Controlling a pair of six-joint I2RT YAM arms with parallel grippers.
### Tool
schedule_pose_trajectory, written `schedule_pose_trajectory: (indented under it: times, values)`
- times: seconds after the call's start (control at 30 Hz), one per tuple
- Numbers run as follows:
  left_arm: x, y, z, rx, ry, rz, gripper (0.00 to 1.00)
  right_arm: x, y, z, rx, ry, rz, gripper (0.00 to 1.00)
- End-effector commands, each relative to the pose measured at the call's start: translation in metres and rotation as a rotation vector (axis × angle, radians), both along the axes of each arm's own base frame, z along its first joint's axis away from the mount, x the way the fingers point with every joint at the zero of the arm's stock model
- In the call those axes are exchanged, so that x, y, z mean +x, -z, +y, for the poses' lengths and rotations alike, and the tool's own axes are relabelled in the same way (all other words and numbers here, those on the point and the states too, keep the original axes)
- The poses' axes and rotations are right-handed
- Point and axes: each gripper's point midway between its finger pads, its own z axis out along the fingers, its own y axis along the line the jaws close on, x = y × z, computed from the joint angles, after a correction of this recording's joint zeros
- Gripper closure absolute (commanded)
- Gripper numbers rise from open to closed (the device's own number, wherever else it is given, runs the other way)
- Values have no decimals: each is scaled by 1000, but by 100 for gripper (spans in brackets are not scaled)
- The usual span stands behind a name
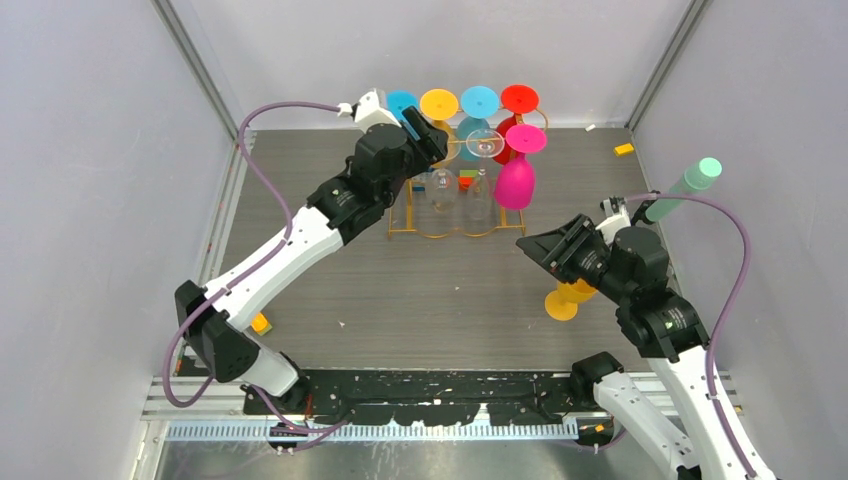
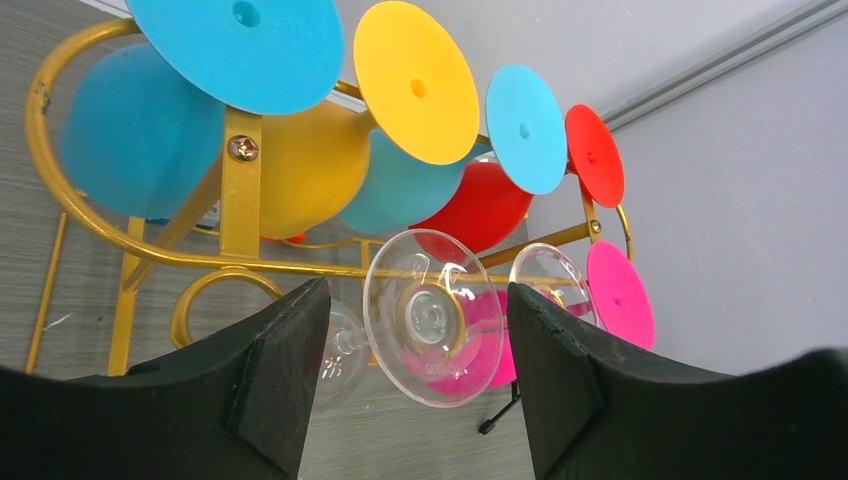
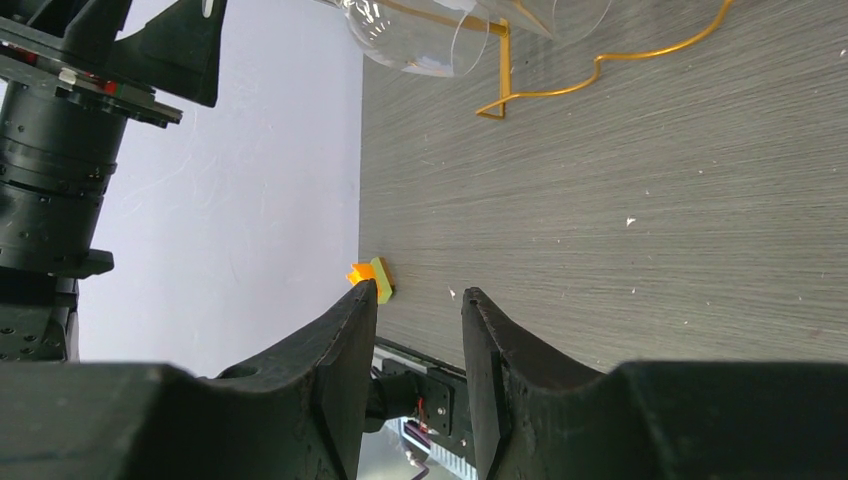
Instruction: Take the wine glass off the wine glass rack
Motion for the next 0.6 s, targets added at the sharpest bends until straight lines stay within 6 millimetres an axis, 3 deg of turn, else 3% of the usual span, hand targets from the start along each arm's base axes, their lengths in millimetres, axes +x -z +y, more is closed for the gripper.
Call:
schedule_pose_trajectory:
  times: [0.0, 0.2, 0.57]
  values:
    - [5, -19, 2, -27, -35, -41, 33, -3, -25, -1, 14, -11, -79, 58]
    - [7, -16, -6, -57, -10, -32, 43, -4, -28, 0, 20, -12, -77, 58]
    - [8, -16, -5, -212, -35, -33, 58, -15, -52, -4, 44, -5, -118, 58]
